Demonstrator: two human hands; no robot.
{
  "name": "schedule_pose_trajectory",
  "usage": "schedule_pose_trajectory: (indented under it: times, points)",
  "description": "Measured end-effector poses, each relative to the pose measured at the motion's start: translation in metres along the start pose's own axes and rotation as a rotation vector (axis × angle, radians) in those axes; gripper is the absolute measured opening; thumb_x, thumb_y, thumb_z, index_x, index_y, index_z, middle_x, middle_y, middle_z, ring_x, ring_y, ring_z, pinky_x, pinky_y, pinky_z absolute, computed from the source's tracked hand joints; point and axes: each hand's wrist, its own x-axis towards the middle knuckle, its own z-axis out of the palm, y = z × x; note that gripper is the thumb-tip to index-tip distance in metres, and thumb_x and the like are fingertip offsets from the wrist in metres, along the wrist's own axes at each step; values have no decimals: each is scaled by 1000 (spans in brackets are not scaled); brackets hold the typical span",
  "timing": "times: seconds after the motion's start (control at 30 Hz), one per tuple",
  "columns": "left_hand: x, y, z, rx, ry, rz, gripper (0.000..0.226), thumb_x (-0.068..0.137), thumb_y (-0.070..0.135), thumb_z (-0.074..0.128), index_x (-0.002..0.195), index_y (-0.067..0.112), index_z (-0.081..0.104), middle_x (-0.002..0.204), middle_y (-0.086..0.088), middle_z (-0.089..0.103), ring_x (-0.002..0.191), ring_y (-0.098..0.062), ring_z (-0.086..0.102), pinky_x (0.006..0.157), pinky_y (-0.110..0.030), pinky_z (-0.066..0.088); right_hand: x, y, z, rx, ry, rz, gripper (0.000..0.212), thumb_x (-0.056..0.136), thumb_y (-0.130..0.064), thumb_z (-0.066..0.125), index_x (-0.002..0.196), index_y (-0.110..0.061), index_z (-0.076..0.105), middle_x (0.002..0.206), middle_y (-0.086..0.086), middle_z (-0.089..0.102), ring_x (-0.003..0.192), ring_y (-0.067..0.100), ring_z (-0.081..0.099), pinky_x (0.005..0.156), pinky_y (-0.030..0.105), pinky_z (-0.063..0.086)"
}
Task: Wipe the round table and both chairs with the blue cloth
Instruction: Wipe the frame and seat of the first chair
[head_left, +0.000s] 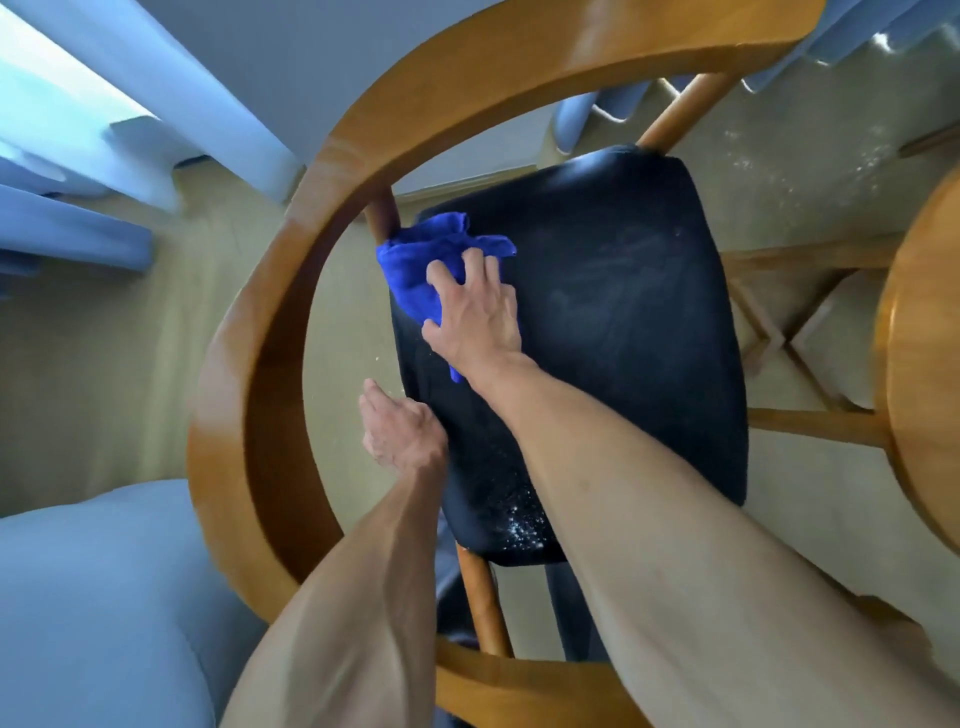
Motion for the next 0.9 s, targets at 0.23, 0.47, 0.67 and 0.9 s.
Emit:
schedule_pose_trajectory:
  times: [0.23,0.47,0.67,0.9]
  points:
    - [-8,38,13,126,98,199,54,94,8,41,148,10,37,159,-19,21,145,-33,23,111,-45,23,10,14,-13,204,-23,99,43,73,-7,63,112,-21,52,115,2,50,108,23,45,78,39,44]
    - [-38,85,42,212,189,310,56,97,14,37,152,8,28,162,-18,14,149,-30,15,116,-46,15,11,118,-32,291,166,195,44,67,-12,69,108,-14,55,109,6,50,99,26,50,62,37,46]
    - [-117,127,99,176,132,437,53,94,11,40,147,6,36,159,-21,22,146,-35,23,112,-50,23,10,216,-74,260,207,463,49,73,-17,68,118,-18,48,116,9,47,102,31,52,63,38,46]
    - [-166,147,127,125,20,478,49,95,11,39,145,7,39,159,-15,26,146,-31,24,111,-45,25,1,294,-90,472,99,800,69,86,-43,54,150,-33,28,135,11,53,111,35,56,92,38,45]
